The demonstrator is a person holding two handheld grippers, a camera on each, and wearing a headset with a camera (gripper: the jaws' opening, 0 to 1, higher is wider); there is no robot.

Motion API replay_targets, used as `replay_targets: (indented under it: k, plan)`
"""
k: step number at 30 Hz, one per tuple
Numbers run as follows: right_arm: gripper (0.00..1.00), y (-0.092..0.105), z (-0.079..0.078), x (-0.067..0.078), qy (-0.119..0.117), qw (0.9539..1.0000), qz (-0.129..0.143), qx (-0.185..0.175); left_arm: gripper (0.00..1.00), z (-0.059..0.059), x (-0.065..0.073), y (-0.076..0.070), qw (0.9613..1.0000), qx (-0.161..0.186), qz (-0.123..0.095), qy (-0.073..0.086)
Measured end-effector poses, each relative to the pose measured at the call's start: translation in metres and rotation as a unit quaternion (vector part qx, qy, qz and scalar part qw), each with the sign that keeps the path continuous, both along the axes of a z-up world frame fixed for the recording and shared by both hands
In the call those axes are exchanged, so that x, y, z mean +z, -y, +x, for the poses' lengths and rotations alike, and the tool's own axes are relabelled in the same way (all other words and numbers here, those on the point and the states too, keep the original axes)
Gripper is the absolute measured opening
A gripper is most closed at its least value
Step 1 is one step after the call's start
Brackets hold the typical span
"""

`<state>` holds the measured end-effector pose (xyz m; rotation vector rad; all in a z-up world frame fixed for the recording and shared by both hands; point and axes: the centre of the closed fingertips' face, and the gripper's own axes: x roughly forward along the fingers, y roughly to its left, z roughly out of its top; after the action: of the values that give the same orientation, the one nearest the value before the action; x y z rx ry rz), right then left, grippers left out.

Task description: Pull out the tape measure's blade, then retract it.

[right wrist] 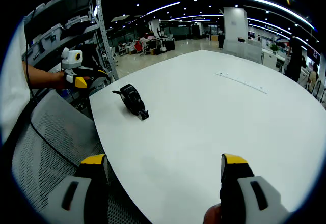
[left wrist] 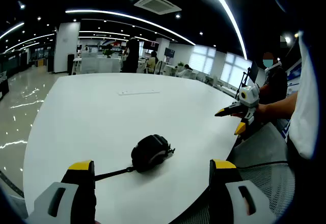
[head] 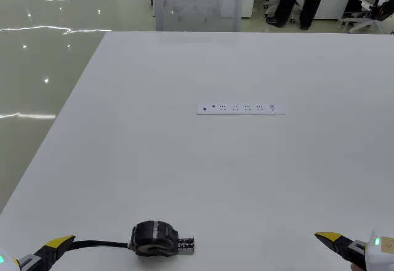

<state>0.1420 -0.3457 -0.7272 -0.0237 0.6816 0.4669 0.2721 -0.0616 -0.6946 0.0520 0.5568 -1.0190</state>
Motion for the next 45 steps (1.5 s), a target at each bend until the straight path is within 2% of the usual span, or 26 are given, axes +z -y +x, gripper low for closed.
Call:
replay_targets:
  k: [6,24,31,45]
  plan:
    - [0.93,0.003,0.005,0.001,0.003,1.0000,0.003,-0.007,0.90,-0.001,-0.003,0.002,0.9999,0.001,-0.006,-0.012]
    - [0.94,0.001,0.002,-0.001,-0.002,1.0000,0.001,0.004,0.90,-0.001,-0.001,0.002,0.9999,-0.003,-0.003,-0.012]
    - [0.94,-0.001,0.001,-0.005,-0.004,1.0000,-0.002,0.009,0.90,-0.003,-0.003,0.005,0.9998,-0.016,0.001,-0.013]
    - [0.93,-0.007,0.006,-0.009,-0.007,0.9997,-0.003,0.022,0.90,0.004,-0.009,0.010,0.9989,-0.044,0.015,-0.011]
